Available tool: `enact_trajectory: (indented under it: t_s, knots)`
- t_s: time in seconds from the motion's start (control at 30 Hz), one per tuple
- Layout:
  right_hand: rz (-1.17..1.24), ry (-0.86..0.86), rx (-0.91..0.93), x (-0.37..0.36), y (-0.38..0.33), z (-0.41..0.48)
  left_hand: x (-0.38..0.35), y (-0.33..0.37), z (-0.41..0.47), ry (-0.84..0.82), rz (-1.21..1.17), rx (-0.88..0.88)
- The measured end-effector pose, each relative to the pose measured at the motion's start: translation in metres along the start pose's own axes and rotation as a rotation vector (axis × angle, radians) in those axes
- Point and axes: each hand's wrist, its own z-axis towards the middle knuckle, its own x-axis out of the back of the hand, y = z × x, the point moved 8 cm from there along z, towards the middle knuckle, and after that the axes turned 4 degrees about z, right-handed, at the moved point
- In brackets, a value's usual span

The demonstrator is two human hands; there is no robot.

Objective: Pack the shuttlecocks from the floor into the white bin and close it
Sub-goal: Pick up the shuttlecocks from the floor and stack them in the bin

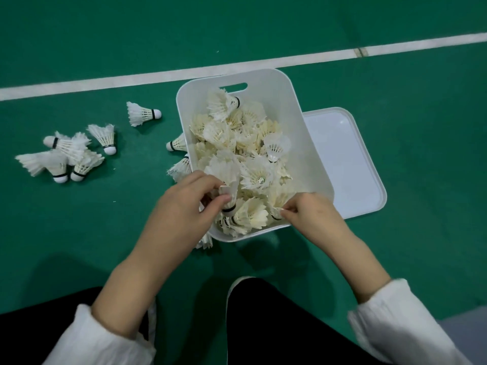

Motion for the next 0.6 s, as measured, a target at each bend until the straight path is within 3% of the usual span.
enact_trajectory:
  t_s: [0.2, 0.33, 0.4, 0.47, 0.53, 0.6]
  knots:
    - [0.055, -0.209, -0.101, -0.018, 0.002, 0.024, -0.012, 0.011, 0.004, -0.023, -0.009, -0.004]
    - [0.023, -0.241, -0.087, -0.022, 0.001, 0.025, -0.018, 0.023, 0.006, -0.028, -0.017, -0.065]
    - [0.029, -0.156, -0.067, -0.009, -0.003, 0.016, -0.019, 0.025, 0.007, -0.028, -0.016, -0.078]
    - [0.067, 0.036, -0.001, 0.019, -0.012, 0.005, -0.02, 0.026, 0.009, -0.036, -0.016, -0.079]
    - [0.201, 0.246, 0.112, 0.05, -0.026, -0.014, -0.022, 0.027, 0.01, -0.051, -0.022, -0.082]
    - [0.358, 0.308, 0.283, 0.067, -0.045, -0.031, -0.025, 0.029, 0.01, -0.071, -0.03, -0.094]
